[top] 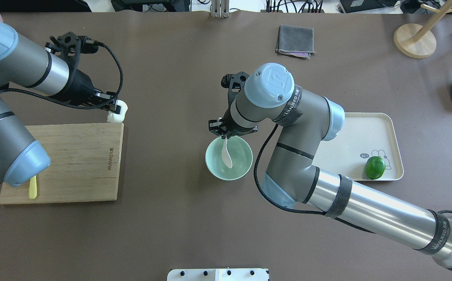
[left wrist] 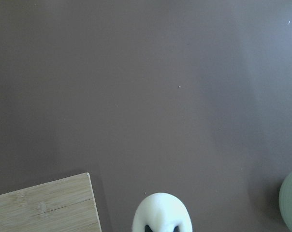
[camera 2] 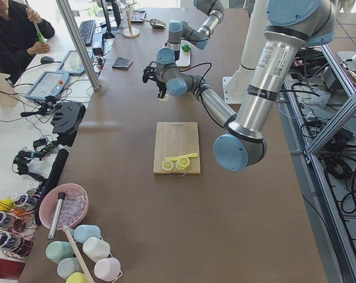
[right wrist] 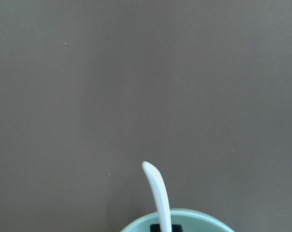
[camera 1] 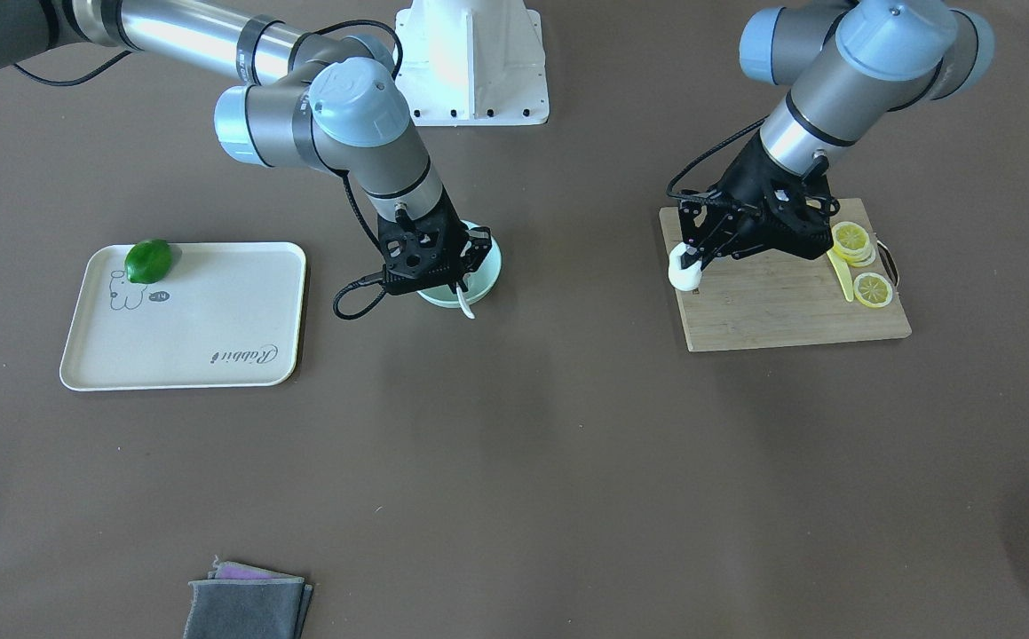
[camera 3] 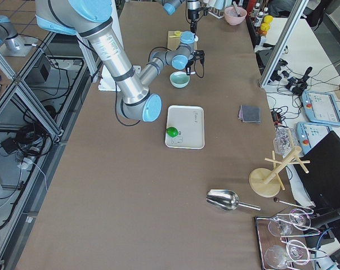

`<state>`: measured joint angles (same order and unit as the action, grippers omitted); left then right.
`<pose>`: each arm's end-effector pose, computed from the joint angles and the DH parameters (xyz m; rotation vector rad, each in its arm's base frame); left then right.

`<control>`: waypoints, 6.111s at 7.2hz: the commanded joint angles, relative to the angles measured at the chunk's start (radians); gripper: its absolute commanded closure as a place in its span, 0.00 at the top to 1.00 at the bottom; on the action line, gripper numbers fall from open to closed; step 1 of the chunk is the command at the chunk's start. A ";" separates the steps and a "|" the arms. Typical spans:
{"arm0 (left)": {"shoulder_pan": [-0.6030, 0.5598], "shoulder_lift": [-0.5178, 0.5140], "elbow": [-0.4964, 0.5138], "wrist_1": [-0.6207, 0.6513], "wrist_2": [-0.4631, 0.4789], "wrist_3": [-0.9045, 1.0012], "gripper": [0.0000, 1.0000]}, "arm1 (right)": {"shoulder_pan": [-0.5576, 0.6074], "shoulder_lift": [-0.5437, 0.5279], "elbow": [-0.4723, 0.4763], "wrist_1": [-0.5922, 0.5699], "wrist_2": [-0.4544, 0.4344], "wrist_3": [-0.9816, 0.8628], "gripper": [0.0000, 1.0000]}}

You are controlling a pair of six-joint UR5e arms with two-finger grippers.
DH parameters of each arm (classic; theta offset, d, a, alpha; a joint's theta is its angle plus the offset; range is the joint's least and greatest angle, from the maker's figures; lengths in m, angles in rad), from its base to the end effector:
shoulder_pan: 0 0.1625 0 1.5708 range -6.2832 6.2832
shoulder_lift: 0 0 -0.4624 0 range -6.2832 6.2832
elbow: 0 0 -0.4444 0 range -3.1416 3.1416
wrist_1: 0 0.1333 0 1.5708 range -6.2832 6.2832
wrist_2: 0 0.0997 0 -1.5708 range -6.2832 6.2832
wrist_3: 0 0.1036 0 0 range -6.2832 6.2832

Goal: Put spoon and bun in bowl

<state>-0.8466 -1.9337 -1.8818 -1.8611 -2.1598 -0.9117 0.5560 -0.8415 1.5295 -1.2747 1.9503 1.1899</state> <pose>0.3666 -0.5288 0.2847 0.2431 1.0498 0.1148 -0.6182 -0.4959 0.1953 0.1279 -1.0228 -0.0274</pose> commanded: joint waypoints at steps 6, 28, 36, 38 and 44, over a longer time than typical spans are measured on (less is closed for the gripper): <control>0.134 -0.183 0.020 0.033 0.058 -0.260 0.00 | 0.185 -0.100 0.113 -0.089 0.160 -0.190 1.00; -0.078 0.083 -0.149 0.393 0.330 0.223 0.98 | 0.666 -0.502 0.231 -0.435 0.257 -1.040 1.00; -0.660 0.402 0.127 0.074 -0.041 0.646 0.98 | 0.938 -0.712 0.215 -0.430 0.398 -1.106 1.00; -0.677 0.414 0.119 0.104 -0.052 0.660 0.98 | 0.938 -0.720 0.192 -0.428 0.391 -1.106 1.00; -0.681 0.406 0.108 0.146 -0.051 0.649 0.98 | 0.938 -0.720 0.192 -0.427 0.374 -1.098 1.00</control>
<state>-1.5284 -1.5248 -1.7761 -1.7159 -2.2117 -0.2609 1.4941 -1.5625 1.7208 -1.7023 2.3304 0.0905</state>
